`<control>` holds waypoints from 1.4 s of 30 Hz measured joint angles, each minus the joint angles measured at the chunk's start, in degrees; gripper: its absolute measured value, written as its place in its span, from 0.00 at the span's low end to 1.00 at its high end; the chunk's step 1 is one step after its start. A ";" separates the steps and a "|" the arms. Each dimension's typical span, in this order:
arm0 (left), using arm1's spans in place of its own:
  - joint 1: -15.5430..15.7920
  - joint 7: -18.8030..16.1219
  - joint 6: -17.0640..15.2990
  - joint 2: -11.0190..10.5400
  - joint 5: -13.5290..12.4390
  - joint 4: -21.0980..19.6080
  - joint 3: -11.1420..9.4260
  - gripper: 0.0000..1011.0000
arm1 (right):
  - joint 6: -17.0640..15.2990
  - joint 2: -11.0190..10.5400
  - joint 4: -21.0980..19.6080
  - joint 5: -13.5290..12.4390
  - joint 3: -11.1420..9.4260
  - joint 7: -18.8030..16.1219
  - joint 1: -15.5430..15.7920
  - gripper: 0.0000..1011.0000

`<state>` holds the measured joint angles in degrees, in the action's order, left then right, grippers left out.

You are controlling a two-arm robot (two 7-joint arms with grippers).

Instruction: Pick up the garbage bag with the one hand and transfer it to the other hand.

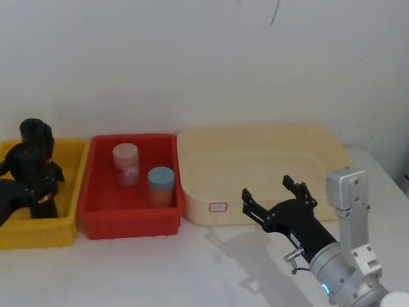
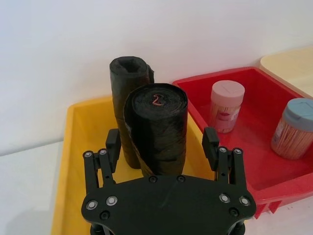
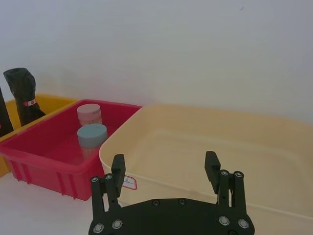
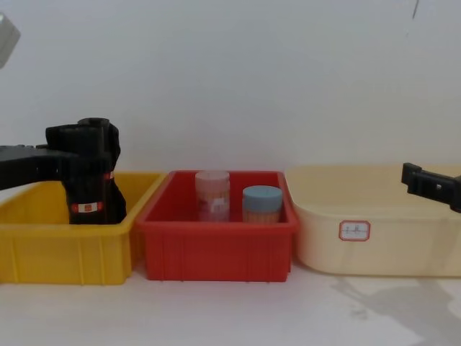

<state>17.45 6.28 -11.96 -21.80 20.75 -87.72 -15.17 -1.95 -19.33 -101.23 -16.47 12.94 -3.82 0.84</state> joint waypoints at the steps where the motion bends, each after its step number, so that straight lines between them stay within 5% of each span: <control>1: 0.05 0.01 -0.02 0.02 -0.06 0.09 0.00 0.99 | 0.00 0.00 0.00 0.00 0.00 0.00 0.00 0.99; 20: 2.76 1.51 0.88 1.18 -1.82 4.64 -0.71 0.98 | 0.00 0.00 0.00 0.00 0.00 0.00 0.00 0.99; 35: 3.54 2.01 1.27 1.54 -2.24 5.88 -0.94 0.57 | 0.00 0.00 0.00 0.00 0.00 0.00 0.00 0.99; 42: 3.66 2.09 1.34 1.59 -2.32 6.07 -0.98 0.48 | 0.00 0.00 0.00 0.00 0.00 0.00 0.00 0.99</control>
<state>21.12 8.36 -10.62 -20.21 18.43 -81.65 -16.15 -1.95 -19.33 -101.23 -16.47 12.94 -3.83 0.84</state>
